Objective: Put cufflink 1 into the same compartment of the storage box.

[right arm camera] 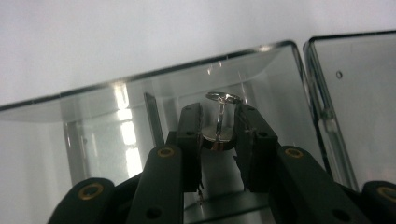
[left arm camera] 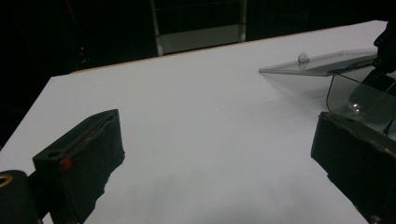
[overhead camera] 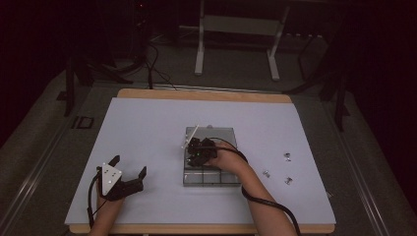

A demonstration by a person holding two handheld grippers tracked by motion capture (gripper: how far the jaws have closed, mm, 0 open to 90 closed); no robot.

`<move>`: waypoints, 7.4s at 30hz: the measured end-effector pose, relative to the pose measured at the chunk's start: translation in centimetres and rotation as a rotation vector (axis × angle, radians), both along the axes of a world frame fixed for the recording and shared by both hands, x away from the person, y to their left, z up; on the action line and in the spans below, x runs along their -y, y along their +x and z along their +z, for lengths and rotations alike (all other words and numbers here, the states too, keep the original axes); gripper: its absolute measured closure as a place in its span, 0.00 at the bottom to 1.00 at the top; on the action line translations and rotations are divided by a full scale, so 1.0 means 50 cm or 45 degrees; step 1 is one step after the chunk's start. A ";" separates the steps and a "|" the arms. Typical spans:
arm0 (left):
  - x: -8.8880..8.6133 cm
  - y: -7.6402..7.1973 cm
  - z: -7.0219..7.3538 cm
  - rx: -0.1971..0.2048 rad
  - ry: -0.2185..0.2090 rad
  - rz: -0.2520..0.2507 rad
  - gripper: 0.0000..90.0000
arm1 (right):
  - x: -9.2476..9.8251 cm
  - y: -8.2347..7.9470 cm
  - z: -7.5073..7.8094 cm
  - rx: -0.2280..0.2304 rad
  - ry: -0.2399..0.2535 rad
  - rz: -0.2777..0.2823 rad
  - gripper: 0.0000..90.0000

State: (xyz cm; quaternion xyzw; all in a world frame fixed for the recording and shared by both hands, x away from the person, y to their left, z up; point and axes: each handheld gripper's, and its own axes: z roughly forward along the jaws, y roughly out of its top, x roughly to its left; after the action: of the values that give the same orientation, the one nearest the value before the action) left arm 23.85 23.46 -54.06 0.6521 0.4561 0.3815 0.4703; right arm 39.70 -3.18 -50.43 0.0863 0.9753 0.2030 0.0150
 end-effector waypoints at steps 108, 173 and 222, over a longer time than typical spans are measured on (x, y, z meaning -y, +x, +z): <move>0.005 -0.004 -0.001 0.030 0.021 0.016 0.04 | 0.563 0.031 0.099 0.070 -0.519 -0.246 0.64; 0.005 -0.006 -0.001 0.036 0.021 0.015 0.04 | 0.485 0.056 0.085 -0.116 -0.601 -0.326 0.81; 0.005 -0.007 -0.001 0.040 0.031 -0.010 0.04 | 0.204 -0.013 0.175 -0.005 -0.525 0.143 0.81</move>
State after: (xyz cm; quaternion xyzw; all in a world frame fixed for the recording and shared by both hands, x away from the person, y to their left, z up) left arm 23.52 23.20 -54.12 0.6535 0.4415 0.3954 0.4708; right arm 39.03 -13.40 -41.69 0.0272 0.9994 -0.0005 0.0190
